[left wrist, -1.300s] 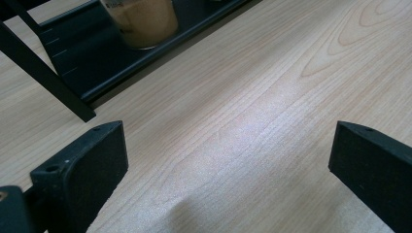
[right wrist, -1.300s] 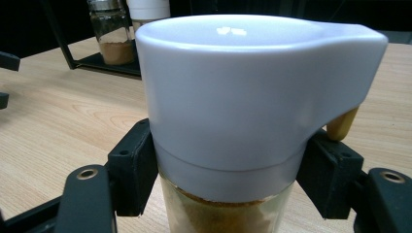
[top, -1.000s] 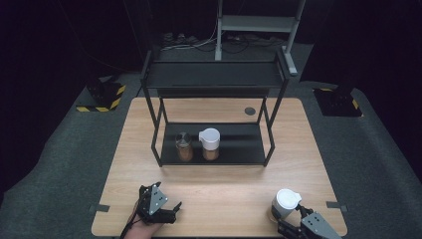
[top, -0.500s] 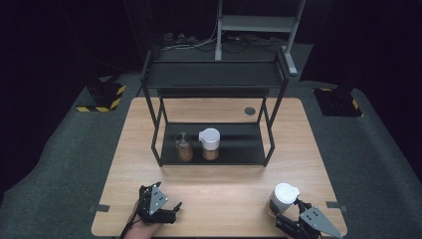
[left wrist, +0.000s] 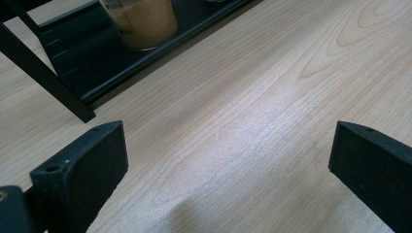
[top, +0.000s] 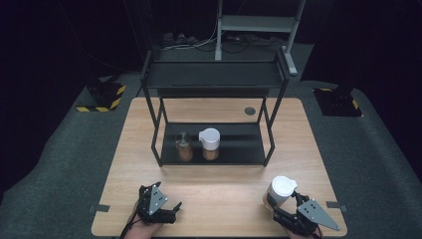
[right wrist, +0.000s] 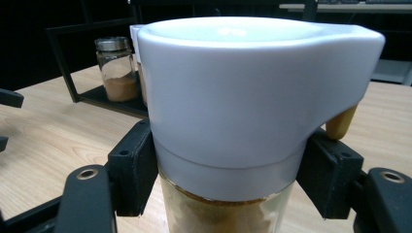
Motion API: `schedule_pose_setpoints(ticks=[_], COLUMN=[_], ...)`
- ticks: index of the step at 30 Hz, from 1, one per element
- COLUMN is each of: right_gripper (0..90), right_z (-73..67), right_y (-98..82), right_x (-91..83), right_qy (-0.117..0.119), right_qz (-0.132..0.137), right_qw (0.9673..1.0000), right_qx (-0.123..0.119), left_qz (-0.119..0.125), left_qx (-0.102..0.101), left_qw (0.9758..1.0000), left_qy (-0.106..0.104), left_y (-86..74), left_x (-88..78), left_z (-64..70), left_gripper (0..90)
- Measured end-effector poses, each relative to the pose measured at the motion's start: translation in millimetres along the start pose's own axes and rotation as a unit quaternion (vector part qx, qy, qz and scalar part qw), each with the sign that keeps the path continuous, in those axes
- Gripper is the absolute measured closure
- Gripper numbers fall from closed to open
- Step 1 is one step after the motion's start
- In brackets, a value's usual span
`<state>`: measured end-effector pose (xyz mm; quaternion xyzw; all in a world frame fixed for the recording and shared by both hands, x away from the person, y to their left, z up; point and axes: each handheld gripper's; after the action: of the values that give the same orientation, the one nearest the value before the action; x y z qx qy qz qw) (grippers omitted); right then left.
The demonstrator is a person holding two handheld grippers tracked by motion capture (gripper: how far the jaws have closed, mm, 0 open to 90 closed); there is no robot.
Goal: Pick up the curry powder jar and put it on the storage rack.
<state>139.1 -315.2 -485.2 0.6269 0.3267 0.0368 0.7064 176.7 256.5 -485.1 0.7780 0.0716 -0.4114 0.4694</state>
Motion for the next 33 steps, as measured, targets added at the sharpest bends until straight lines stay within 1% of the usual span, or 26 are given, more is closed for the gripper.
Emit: schedule_pose_setpoints(ticks=[7, 10, 14, 20, 22, 24, 26, 29, 33], right_gripper=[30.4, 30.4, 30.4, 30.4, 30.4, 30.4, 30.4, 30.4, 30.4], right_z=[-0.5, -2.0, -2.5, -3.4, -3.5, -4.1, -3.9, -0.8, 1.0], right_y=[15.8, 22.7, 29.0, 42.2, 43.6, 48.7, 49.8, 53.9, 59.5], right_x=[13.0, 19.0, 25.0, 39.4, 40.8, 47.2, 48.8, 57.8, 66.5], right_qy=[0.008, 0.009, 0.012, 0.018, 0.018, 0.018, 0.019, 0.024, 0.024], right_qz=[0.006, 0.007, 0.008, 0.011, 0.011, 0.013, 0.013, 0.017, 0.015], right_qw=[0.9999, 0.9999, 0.9998, 0.9997, 0.9997, 0.9997, 0.9996, 0.9995, 0.9996], right_qx=[-0.006, -0.012, -0.013, -0.013, -0.013, -0.015, -0.014, -0.007, 0.002], left_qz=[0.002, 0.002, 0.004, 0.005, 0.006, 0.006, 0.006, 0.007, 0.007], left_qx=[-0.002, -0.003, -0.003, -0.004, -0.004, -0.005, -0.005, -0.006, -0.007], left_qw=[1.0000, 1.0000, 1.0000, 1.0000, 1.0000, 1.0000, 1.0000, 0.9999, 0.9999], left_qy=[-0.001, -0.002, -0.002, -0.004, -0.004, -0.005, -0.005, -0.006, -0.007], left_y=[-0.8, -1.0, -1.5, -2.1, -2.3, -2.6, -2.6, -2.9, -3.1], left_x=[-0.2, -0.2, -0.2, -0.4, -0.4, -0.4, -0.4, -0.6, -0.6], left_z=[-0.8, -1.1, -1.1, -1.8, -2.0, -2.3, -2.3, -2.7, -3.1], left_gripper=[0.9, 0.9, 0.9, 0.9, 0.9, 0.9, 0.9, 0.9, 0.9])
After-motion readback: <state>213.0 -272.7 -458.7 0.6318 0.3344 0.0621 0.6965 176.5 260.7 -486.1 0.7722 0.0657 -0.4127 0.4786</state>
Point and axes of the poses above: each handheld gripper's, and its own axes: x roughly forward along the jaws, y roughly out of its top, z roughly to its right, and after that the axes turned 15 degrees about -z, right-handed
